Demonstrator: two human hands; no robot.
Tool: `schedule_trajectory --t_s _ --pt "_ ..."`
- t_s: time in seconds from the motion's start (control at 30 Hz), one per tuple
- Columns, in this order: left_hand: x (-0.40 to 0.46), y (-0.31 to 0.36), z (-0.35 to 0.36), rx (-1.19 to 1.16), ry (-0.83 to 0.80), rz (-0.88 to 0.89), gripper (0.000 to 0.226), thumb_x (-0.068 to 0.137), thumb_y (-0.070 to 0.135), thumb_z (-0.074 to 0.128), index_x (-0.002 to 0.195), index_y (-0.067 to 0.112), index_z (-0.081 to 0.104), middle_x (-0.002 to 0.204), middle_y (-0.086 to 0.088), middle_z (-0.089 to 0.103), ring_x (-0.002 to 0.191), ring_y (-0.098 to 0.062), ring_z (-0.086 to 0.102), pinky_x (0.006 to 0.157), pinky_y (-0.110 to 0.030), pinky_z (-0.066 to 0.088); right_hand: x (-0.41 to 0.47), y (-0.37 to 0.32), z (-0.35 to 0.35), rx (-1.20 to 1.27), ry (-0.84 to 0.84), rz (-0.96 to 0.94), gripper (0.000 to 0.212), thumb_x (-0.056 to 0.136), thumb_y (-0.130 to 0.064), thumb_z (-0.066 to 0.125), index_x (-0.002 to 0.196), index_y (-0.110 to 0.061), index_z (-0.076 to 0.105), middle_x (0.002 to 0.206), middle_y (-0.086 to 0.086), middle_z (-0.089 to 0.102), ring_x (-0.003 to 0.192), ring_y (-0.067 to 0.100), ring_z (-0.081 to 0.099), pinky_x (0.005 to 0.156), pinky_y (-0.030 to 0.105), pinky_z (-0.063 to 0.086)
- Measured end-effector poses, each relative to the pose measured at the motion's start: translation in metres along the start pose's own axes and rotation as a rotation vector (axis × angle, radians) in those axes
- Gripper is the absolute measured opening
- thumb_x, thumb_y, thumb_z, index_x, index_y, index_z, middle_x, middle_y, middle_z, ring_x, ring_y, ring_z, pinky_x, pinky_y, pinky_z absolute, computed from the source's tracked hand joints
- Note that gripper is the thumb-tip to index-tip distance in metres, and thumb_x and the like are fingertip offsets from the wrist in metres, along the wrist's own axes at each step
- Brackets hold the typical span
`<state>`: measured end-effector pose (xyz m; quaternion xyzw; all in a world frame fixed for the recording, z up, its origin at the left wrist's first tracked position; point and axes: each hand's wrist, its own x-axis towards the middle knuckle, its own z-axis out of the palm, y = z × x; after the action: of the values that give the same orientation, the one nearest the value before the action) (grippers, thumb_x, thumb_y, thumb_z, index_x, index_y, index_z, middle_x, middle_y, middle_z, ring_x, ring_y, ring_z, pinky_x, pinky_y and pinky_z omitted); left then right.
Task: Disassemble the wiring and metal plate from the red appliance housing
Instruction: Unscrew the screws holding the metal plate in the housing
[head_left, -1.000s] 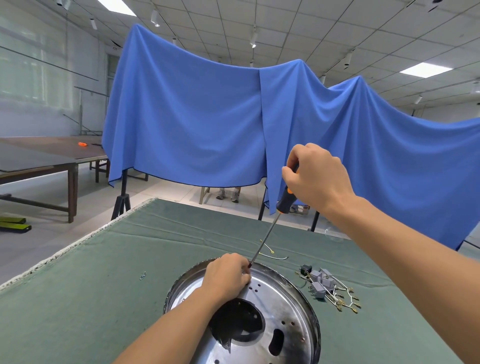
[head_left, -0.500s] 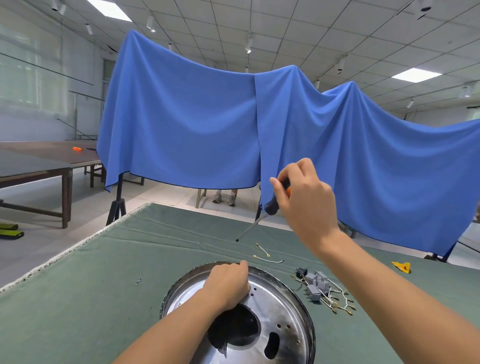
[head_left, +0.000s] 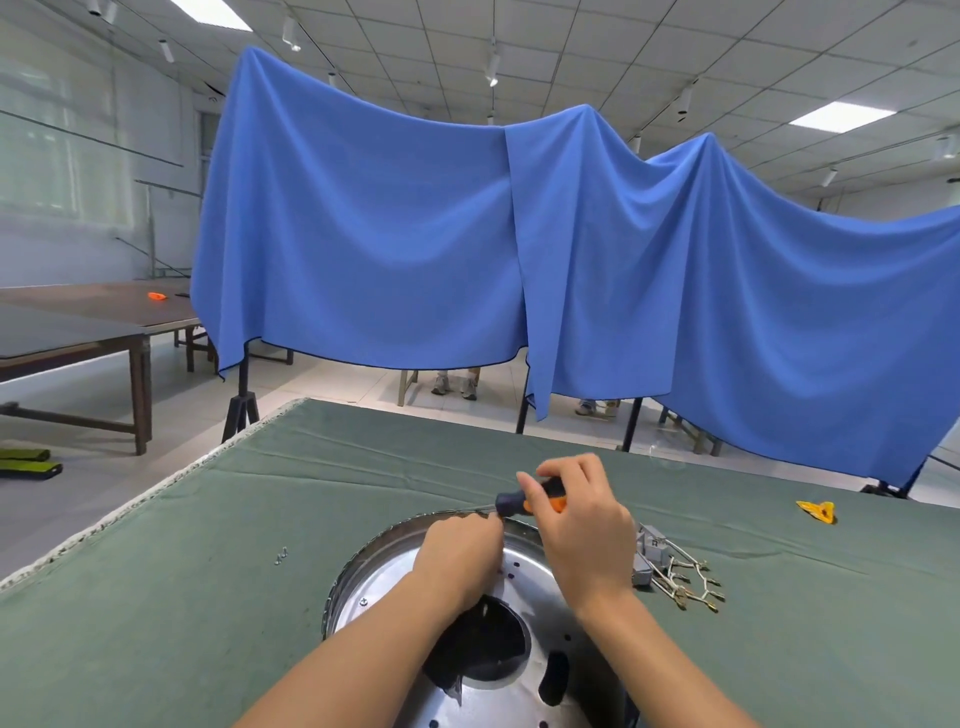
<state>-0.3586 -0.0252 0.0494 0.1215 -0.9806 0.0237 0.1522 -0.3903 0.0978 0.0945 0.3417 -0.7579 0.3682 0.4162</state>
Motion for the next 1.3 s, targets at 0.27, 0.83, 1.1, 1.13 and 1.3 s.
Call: schedule_trajectory --t_s 0.27,0.83,1.1,1.13,1.3 --pt "0.002 -0.001 0.003 -0.086 0.052 -0.070 0.026 0.095 0.027 0.041 0.116 0.012 0.046 0.115 -0.010 0.062 0.104 -0.032 0.059 0.072 -0.037 0.037 -0.011 0.015 0.010 0.024 -0.246 0.415 0.017 0.085 -0.044 0.063 0.081 -0.027 0.063 0.086 -0.011 0.060 0.080 0.017 0.061 0.064 0.029 0.041" --pt "-0.005 -0.004 -0.007 -0.351 0.032 -0.166 0.013 0.086 0.026 0.050 0.092 0.017 0.058 0.100 -0.005 0.067 0.098 -0.029 0.059 0.073 -0.032 0.040 -0.025 0.011 0.007 -0.340 -0.614 0.112 0.033 0.088 -0.050 0.048 0.102 -0.020 0.051 0.105 -0.001 0.061 0.096 0.026 0.062 0.067 0.032 0.034" --pt "-0.008 -0.010 -0.013 -0.428 0.024 -0.164 0.007 0.083 0.021 0.055 0.083 0.019 0.048 0.091 -0.007 0.064 0.088 -0.029 0.058 0.064 -0.032 0.037 -0.025 0.011 0.007 -0.284 -0.618 0.166 0.032 0.088 -0.049 0.049 0.102 -0.020 0.049 0.105 0.000 0.062 0.096 0.028 0.061 0.068 0.032 0.032" --pt "-0.009 -0.011 -0.014 -0.429 0.020 -0.162 0.010 0.082 0.020 0.057 0.081 0.019 0.047 0.089 -0.007 0.064 0.086 -0.029 0.058 0.062 -0.033 0.037 -0.025 0.011 0.007 -0.284 -0.620 0.172 0.031 0.087 -0.048 0.049 0.101 -0.020 0.049 0.105 -0.001 0.062 0.096 0.027 0.061 0.068 0.032 0.032" --pt "-0.016 -0.012 -0.029 -0.507 0.002 -0.109 0.015 0.076 0.014 0.059 0.077 0.017 0.044 0.080 -0.006 0.061 0.078 -0.027 0.056 0.064 -0.036 0.041 -0.026 0.012 0.008 -0.294 -0.630 0.175 0.029 0.087 -0.046 0.048 0.101 -0.021 0.049 0.103 -0.002 0.062 0.094 0.025 0.062 0.066 0.031 0.033"
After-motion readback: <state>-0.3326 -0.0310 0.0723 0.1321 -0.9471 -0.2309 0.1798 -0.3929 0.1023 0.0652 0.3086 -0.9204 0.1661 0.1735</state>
